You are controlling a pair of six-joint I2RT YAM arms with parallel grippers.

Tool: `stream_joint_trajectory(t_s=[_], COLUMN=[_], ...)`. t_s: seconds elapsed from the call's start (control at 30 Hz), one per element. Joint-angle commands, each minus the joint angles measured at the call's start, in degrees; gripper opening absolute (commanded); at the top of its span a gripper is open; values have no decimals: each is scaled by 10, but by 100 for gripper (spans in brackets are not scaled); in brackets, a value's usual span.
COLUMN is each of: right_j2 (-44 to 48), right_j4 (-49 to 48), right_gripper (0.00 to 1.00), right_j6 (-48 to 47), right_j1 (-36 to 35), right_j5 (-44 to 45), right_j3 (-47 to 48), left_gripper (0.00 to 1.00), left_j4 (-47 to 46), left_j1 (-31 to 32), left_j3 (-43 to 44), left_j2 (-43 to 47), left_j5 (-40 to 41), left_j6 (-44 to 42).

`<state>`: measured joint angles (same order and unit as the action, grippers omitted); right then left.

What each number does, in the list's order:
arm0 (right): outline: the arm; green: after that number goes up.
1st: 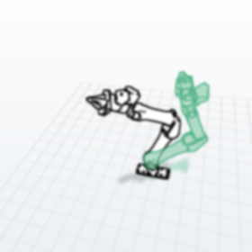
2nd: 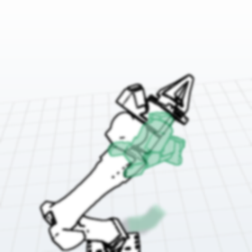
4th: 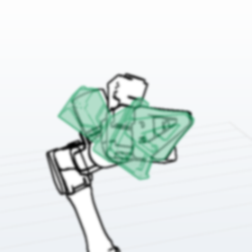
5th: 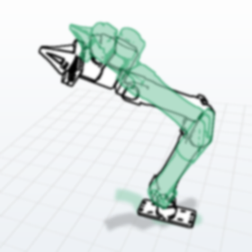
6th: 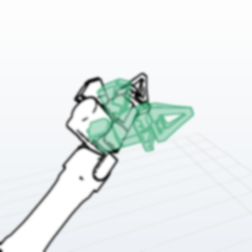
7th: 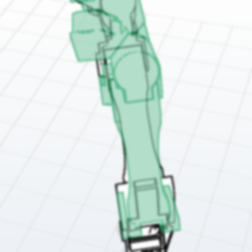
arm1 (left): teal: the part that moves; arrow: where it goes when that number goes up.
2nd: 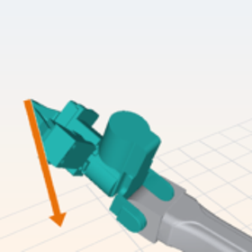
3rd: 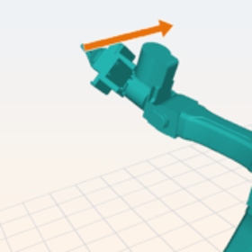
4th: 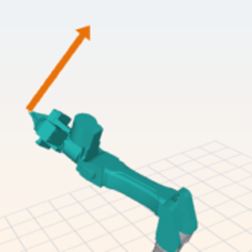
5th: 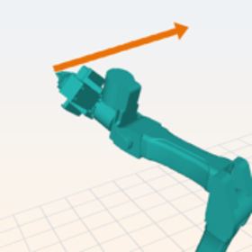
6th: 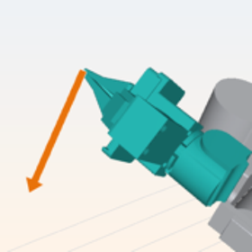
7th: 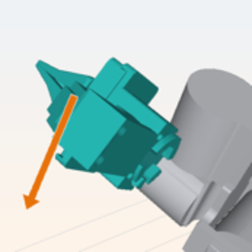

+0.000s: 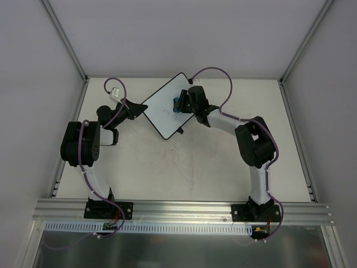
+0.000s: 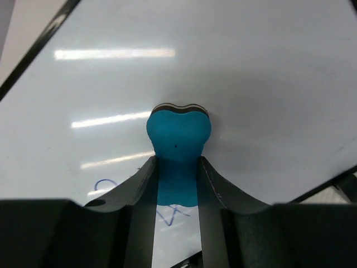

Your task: Erase the whiteboard

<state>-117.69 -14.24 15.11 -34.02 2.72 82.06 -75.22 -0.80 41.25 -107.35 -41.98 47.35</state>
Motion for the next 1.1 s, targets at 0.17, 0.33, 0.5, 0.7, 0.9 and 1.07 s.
stream_joint_trajectory(t_s=[0.17,0.33,0.5,0.7,0.9,1.07], right_j2=[-9,-24,-30,-32,-34,-27], right_j4=[15,51,74,86,74,75], right_gripper=[0,1,1,0,0,0], right_j6=[-78,-119,-134,-121,-138,-139], right_j1=[-51,-74,-85,-84,-84,-85], right_j5=[-112,-121,-114,-64,-68,-63], right_j3=[56,95,113,119,114,110], left_gripper=[0,0,0,0,0,0], left_j4=[-37,-37,-35,-34,-29,-35], left_j1=[5,5,4,5,5,5], left_j3=[1,2,1,3,11,10], left_j2=[-1,-2,-1,-1,-1,0], left_j5=[-28,-29,-29,-31,-35,-36], left_j6=[-38,-38,-40,-39,-33,-30])
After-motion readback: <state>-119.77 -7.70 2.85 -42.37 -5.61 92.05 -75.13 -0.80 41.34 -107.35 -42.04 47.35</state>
